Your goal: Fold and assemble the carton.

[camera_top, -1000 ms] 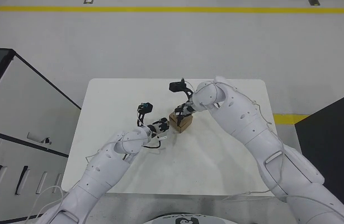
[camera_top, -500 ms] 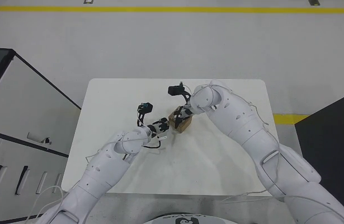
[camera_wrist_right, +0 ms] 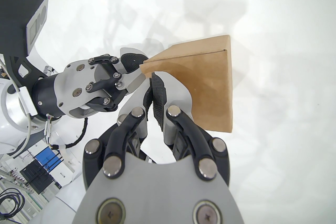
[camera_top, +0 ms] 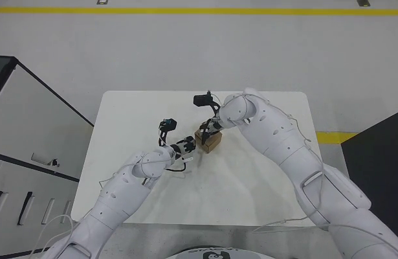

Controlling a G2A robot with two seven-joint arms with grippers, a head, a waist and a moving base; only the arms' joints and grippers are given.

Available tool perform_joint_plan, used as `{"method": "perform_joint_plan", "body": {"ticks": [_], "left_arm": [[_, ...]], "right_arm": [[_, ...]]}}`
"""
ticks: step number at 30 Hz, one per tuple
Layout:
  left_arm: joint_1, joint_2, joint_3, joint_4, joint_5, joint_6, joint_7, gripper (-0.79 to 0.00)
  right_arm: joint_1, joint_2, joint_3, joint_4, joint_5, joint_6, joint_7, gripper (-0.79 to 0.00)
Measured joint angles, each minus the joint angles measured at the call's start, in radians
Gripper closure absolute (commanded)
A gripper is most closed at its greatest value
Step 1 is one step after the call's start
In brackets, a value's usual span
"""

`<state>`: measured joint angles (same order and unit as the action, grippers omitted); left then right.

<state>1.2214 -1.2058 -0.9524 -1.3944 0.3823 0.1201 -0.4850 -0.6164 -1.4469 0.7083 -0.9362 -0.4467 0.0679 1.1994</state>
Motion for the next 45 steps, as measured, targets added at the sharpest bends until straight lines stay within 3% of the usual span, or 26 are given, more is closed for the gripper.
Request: {"method": "perform_joint_plan", "body": {"ticks": [45], "left_arm": [[0.0,0.0,0.0,0.0,0.0,0.0,0.0,0.0]], "right_arm": [[0.024,-0.037,-0.009,0.116,0.052,-0.049,-0.028,0.0]]}}
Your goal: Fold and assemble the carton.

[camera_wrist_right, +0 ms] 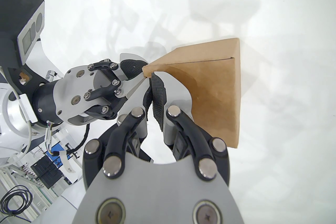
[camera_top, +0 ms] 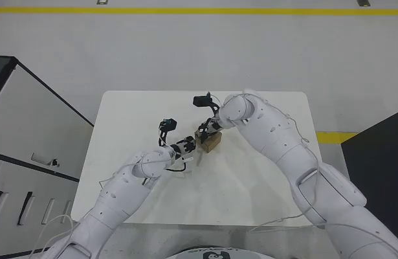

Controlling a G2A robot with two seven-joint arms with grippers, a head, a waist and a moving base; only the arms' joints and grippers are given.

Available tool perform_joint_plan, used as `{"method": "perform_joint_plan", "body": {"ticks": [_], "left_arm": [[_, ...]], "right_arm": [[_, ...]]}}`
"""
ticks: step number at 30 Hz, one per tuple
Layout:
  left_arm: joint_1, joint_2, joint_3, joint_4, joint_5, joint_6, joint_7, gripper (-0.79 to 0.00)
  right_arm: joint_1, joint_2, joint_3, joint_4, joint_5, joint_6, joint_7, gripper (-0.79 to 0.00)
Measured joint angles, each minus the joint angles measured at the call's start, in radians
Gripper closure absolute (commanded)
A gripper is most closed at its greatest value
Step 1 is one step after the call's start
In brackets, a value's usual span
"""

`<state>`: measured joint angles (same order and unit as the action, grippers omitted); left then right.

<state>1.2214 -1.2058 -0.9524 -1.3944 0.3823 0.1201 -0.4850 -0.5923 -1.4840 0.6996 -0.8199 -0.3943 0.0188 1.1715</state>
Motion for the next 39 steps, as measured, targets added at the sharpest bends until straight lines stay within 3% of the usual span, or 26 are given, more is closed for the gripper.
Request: {"method": "perform_joint_plan", "body": {"ticks": [39], "left_arm": [[0.0,0.0,0.0,0.0,0.0,0.0,0.0,0.0]], "right_arm": [[-0.008,-0.005,0.012,0.01,0.0,0.005,0.004,0.0]]}}
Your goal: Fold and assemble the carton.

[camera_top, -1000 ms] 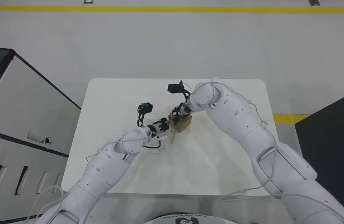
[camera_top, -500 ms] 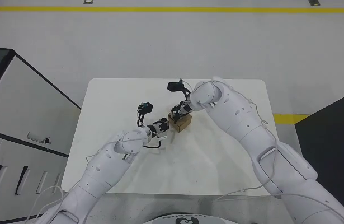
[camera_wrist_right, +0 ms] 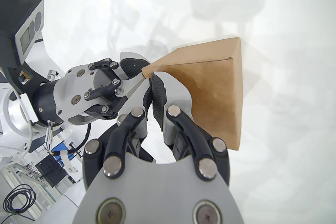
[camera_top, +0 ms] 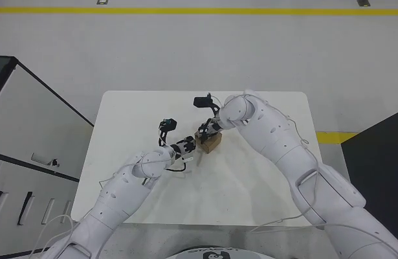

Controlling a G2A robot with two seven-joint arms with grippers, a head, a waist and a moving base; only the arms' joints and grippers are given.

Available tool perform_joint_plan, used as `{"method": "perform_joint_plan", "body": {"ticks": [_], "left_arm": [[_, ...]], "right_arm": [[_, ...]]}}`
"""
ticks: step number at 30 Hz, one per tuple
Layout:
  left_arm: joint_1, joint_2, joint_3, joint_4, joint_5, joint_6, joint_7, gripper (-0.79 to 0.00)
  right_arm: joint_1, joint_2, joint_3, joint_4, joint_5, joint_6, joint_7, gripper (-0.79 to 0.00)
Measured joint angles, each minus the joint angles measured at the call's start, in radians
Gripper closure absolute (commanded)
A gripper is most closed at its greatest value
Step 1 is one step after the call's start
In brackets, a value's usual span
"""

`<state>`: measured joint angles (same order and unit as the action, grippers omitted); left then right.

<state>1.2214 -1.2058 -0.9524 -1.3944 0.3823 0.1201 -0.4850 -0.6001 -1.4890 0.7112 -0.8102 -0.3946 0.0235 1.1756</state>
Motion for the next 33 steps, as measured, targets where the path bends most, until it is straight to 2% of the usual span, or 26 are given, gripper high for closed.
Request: {"method": "perform_joint_plan", "body": {"ticks": [33], "left_arm": [[0.014,-0.012,-0.012,-0.006,0.001,-0.041,0.022,0.0]], "right_arm": [[0.01,-0.015,-0.001,0.04,0.013,-0.014,0.002,0.0]]}}
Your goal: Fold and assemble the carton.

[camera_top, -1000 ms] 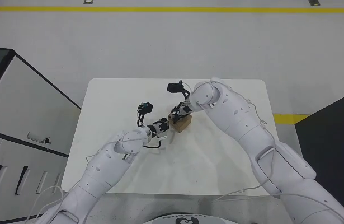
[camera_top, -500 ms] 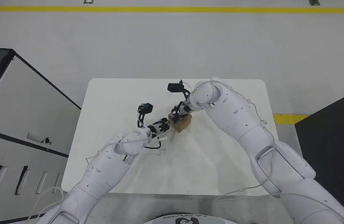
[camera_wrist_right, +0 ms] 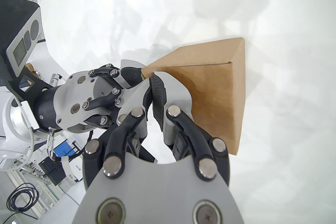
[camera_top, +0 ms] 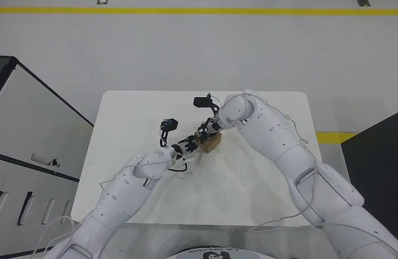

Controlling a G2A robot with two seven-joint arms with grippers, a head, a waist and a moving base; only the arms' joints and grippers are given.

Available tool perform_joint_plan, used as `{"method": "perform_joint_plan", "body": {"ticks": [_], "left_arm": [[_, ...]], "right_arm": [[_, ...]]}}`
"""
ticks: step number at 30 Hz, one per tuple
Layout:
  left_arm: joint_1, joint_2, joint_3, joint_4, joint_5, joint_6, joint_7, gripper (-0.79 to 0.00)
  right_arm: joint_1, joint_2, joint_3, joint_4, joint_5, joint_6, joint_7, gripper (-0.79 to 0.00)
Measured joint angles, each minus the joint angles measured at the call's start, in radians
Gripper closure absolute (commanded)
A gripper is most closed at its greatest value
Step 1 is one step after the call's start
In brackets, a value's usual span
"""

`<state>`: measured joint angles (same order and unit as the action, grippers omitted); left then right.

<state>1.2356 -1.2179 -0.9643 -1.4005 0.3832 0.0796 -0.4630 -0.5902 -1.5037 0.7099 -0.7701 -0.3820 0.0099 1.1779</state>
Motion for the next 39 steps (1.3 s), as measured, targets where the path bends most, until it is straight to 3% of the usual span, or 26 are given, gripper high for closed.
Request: {"method": "perform_joint_plan", "body": {"ticks": [17,18,19,21,23,24,30,39], "left_arm": [[0.005,-0.006,-0.009,-0.003,0.008,-0.005,-0.003,0.0],[0.005,-0.006,-0.009,-0.003,0.009,-0.004,-0.003,0.0],[0.005,-0.007,-0.01,-0.004,0.01,-0.002,-0.003,0.0],[0.006,-0.007,-0.012,-0.004,0.011,0.0,-0.002,0.0],[0.007,-0.008,-0.014,-0.006,0.012,0.002,-0.002,0.0],[0.007,-0.008,-0.015,-0.007,0.013,0.002,-0.002,0.0],[0.011,-0.009,-0.021,-0.012,0.019,0.003,0.001,0.0],[0.024,-0.008,-0.035,-0.03,0.028,-0.003,0.009,0.0]], "right_arm": [[0.007,-0.003,0.006,0.001,-0.003,-0.006,-0.001,0.0],[0.007,-0.002,0.008,-0.001,-0.003,-0.006,-0.001,-0.065],[0.006,0.0,0.011,-0.005,-0.004,-0.006,-0.001,-0.231],[0.006,0.003,0.018,-0.012,-0.005,-0.005,0.0,-0.394],[0.003,0.008,0.029,-0.025,-0.002,-0.006,0.001,-0.714],[0.001,0.011,0.035,-0.031,-0.001,-0.006,0.002,-0.785],[-0.019,0.04,0.1,-0.093,0.021,-0.008,0.016,-0.785],[-0.138,0.135,0.344,-0.258,0.126,-0.022,0.104,-0.785]]}}
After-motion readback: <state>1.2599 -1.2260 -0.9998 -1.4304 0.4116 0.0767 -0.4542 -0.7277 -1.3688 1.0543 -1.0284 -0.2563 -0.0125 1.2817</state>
